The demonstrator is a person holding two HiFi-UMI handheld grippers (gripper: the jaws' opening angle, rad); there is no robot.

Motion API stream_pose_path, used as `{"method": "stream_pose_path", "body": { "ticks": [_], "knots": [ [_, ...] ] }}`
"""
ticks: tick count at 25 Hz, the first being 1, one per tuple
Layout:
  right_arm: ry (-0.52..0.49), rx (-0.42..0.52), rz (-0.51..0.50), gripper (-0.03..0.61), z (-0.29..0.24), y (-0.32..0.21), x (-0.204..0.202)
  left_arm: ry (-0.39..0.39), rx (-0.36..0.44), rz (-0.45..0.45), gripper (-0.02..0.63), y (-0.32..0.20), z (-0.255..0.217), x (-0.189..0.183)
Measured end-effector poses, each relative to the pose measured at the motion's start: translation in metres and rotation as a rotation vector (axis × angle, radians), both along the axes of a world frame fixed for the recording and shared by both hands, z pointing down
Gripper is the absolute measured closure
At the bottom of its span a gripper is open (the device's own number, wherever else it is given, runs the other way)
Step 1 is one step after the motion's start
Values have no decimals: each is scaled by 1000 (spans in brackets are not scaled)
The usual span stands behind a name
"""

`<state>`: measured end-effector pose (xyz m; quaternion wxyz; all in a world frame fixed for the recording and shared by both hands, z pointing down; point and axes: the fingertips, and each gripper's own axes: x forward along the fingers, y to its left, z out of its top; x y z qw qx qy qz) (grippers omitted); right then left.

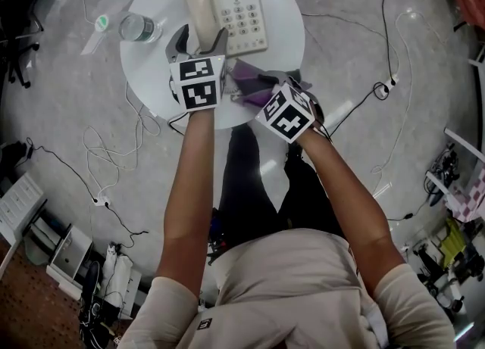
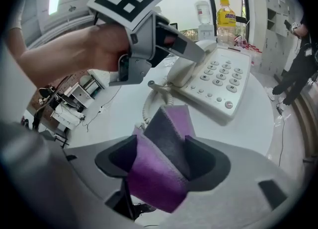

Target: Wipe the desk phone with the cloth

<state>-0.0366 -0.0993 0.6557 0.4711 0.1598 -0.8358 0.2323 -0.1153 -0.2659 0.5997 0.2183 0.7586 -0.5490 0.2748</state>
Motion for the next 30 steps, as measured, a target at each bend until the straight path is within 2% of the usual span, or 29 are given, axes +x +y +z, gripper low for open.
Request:
{"method": "stream_pose_path", "body": {
  "ticks": [4, 9, 18, 20, 24, 30],
  "knots": [
    [20, 19, -8, 295, 8, 1, -2, -39, -12, 2, 302, -8, 14, 2],
    [25, 55, -9, 336, 8, -2, 0, -45, -51, 8, 299, -11, 27, 6],
    [18, 14, 19, 469, 7, 4, 0, -8, -20, -23, 299, -11, 26, 3],
    [17, 4, 31, 477, 5, 5, 2, 20, -27, -29, 312, -10, 24, 2],
    [6, -3, 57, 480, -4, 9, 6, 123, -62, -47, 338, -4, 13, 3],
    [-101, -30, 216, 497, -19, 0, 11, 257, -57, -55, 378, 5, -1, -9]
  ]
}}
